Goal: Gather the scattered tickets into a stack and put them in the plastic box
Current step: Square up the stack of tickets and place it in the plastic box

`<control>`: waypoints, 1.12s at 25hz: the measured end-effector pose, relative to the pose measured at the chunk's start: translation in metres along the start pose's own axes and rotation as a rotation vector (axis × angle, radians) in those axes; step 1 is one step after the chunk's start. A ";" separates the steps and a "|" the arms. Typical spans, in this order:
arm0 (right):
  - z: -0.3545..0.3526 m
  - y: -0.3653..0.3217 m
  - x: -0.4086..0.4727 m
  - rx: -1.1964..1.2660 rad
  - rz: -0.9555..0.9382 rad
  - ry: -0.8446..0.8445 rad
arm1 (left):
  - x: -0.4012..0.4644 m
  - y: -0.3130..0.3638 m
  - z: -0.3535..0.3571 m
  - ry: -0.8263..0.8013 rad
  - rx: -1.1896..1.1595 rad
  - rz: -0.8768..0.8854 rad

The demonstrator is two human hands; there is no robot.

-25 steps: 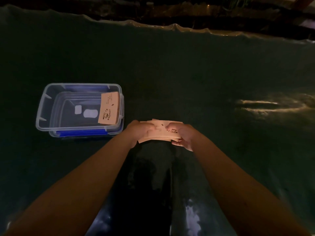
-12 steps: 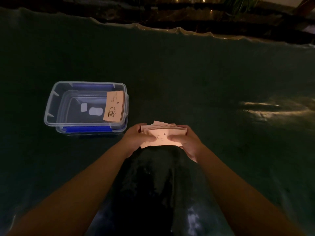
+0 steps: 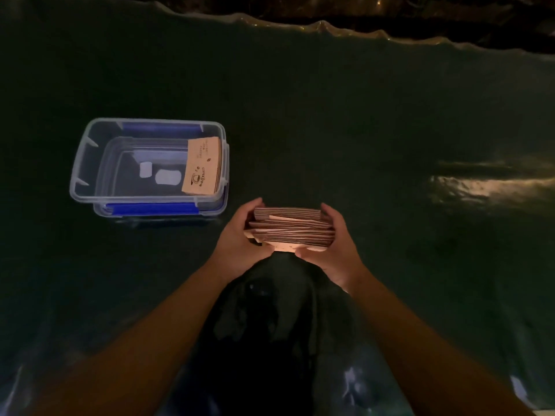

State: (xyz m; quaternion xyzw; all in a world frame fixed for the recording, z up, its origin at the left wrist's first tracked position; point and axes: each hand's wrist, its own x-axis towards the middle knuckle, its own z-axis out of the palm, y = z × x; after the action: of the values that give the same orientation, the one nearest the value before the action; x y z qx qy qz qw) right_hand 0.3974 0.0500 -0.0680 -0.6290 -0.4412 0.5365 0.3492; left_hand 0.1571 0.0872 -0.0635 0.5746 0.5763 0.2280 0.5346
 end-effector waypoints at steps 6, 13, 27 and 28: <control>0.007 -0.001 -0.005 -0.021 -0.019 -0.013 | -0.006 0.002 0.004 -0.005 -0.010 -0.018; 0.022 0.000 -0.008 -0.021 -0.008 0.026 | -0.010 0.014 0.023 0.062 -0.068 -0.067; 0.020 -0.005 -0.007 -0.115 0.012 0.091 | -0.006 0.015 0.021 0.038 0.022 -0.033; 0.017 -0.011 -0.005 -0.202 0.011 0.077 | -0.007 0.016 0.018 0.018 0.031 -0.033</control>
State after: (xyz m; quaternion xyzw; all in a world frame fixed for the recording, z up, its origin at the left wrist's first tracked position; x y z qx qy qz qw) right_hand 0.3783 0.0485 -0.0588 -0.6837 -0.4759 0.4664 0.2977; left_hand 0.1774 0.0788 -0.0532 0.5713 0.5940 0.2154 0.5239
